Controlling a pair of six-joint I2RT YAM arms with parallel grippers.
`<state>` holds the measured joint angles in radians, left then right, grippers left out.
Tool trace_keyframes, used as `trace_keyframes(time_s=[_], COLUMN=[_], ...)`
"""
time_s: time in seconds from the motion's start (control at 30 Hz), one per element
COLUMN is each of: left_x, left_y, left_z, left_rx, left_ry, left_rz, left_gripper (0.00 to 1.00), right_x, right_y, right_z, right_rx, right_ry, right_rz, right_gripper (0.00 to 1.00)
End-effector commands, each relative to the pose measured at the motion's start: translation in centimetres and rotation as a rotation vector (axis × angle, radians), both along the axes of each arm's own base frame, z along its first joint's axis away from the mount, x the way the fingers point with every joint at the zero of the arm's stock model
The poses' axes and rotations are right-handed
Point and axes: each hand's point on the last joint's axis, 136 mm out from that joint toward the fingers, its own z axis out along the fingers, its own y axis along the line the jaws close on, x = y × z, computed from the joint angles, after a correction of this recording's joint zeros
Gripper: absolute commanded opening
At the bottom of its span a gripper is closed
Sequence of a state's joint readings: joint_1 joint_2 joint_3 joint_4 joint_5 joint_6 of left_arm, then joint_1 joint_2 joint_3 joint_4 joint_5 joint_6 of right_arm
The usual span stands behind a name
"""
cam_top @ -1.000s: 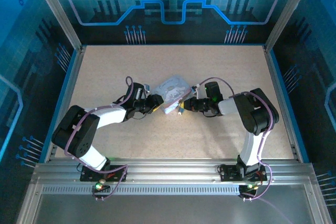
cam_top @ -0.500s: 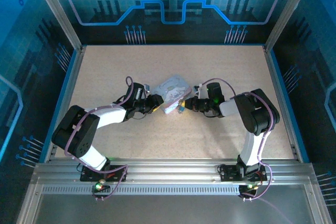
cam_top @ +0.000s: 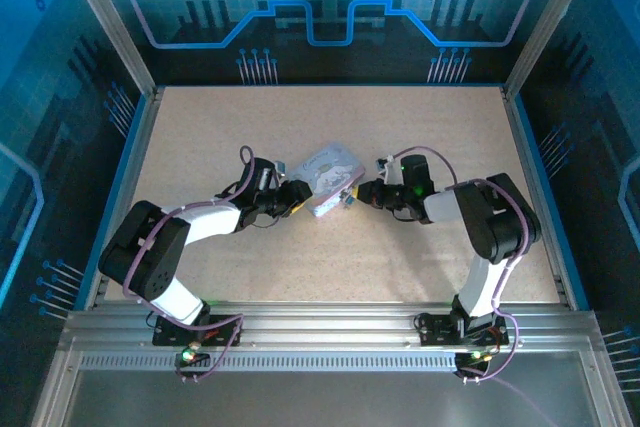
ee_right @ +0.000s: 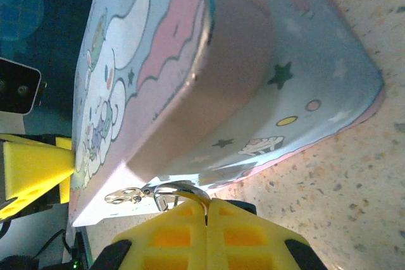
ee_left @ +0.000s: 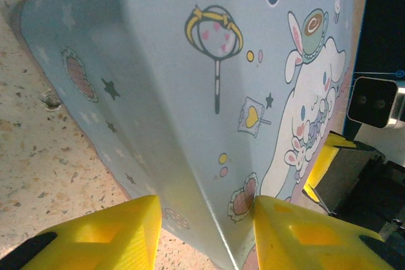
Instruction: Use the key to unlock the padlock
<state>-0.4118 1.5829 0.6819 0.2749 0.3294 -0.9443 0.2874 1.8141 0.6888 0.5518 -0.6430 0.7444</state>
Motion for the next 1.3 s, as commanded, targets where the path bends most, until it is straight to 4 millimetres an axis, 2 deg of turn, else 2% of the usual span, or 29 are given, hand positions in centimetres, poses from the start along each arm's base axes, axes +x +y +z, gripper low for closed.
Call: trace_keyframes(time_s=[0.0, 0.23, 0.47, 0.77, 1.0, 1.1, 1.27], left_x=[-2.2, -1.9, -1.2, -1.5, -2.4, -2.8, -3.6], left_y=[0.8, 1.2, 2.8, 6.0, 8.4, 9.5, 10.8], left_z=[-3.1, -1.9, 1.3, 6.4, 9.9, 11.2, 12.7], left_rx=[0.054, 0.057, 0.076, 0.118, 0.149, 0.173, 0.191], left_ry=[0.111, 0.082, -0.010, -0.167, -0.296, -0.347, -0.426], left_rz=[0.003, 0.009, 0.051, 0.126, 0.195, 0.225, 0.255], left_gripper=[0.44, 0.49, 0.63, 0.75, 0.83, 0.87, 0.87], right_x=[0.4, -0.1, -1.3, -4.5, -8.0, -9.6, -12.1], right_y=[-0.8, -2.1, -3.2, -4.8, -6.5, -7.1, -8.1], right_z=[1.1, 1.8, 4.2, 7.4, 9.2, 9.5, 8.8], right_rx=[-0.001, -0.044, -0.100, -0.195, -0.286, -0.308, -0.337], right_ry=[-0.041, -0.064, -0.101, -0.087, -0.056, -0.035, 0.051], right_rz=[-0.020, -0.027, -0.013, -0.005, -0.004, -0.011, -0.033], right_gripper=[0.00, 0.00, 0.00, 0.00, 0.01, 0.01, 0.01])
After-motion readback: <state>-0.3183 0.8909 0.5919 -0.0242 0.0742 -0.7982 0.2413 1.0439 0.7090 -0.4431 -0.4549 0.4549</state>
